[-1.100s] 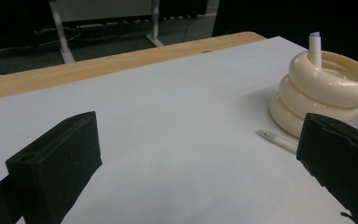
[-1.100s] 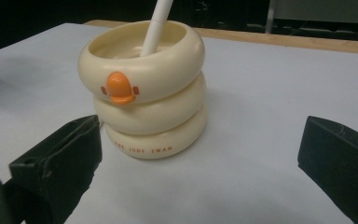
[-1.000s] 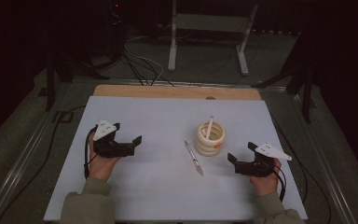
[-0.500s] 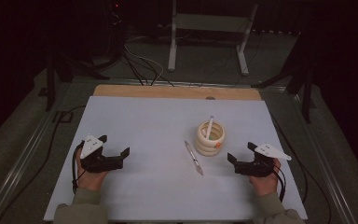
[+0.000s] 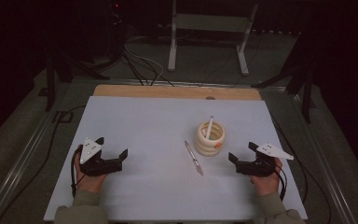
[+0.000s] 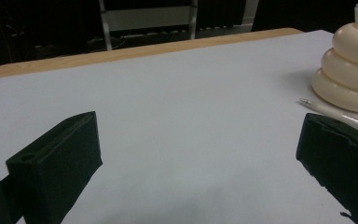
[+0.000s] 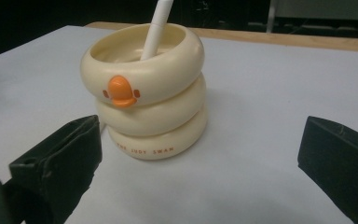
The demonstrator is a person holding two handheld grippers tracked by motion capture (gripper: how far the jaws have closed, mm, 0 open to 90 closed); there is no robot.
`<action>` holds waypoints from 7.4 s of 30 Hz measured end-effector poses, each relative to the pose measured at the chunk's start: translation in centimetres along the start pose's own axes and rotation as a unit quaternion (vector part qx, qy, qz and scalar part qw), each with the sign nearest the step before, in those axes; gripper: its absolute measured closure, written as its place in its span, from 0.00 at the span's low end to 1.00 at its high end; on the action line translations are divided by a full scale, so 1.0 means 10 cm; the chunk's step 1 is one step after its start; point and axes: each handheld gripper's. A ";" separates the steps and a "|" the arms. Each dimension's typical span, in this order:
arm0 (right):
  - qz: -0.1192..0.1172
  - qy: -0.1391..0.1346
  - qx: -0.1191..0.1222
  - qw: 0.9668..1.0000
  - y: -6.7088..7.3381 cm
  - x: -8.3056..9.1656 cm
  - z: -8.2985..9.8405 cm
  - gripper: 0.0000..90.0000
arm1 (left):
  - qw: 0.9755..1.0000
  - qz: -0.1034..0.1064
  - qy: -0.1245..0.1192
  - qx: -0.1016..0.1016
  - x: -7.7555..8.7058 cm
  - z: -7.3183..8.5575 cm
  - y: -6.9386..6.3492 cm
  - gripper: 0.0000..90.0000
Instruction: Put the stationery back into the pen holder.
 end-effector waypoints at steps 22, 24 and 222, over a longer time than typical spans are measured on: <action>-0.028 0.078 0.042 0.996 0.36 -0.08 -0.34 0.00 | 1.000 0.004 0.004 0.003 -0.03 0.02 -0.04 0.01; -0.034 0.081 0.043 0.995 0.40 -0.08 -0.35 0.00 | 1.000 0.003 0.004 0.005 -0.02 0.03 -0.03 0.01; -0.018 0.287 0.082 0.954 1.29 -1.26 -0.63 0.90 | 1.000 0.015 0.024 -0.002 -0.08 0.05 -0.05 0.01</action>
Point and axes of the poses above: each handheld gripper's, and its own axes: x roughly backward along the jaws, z roughly out of its underside, y roughly to its left, and after that the axes turned 4 degrees about y, right-handed
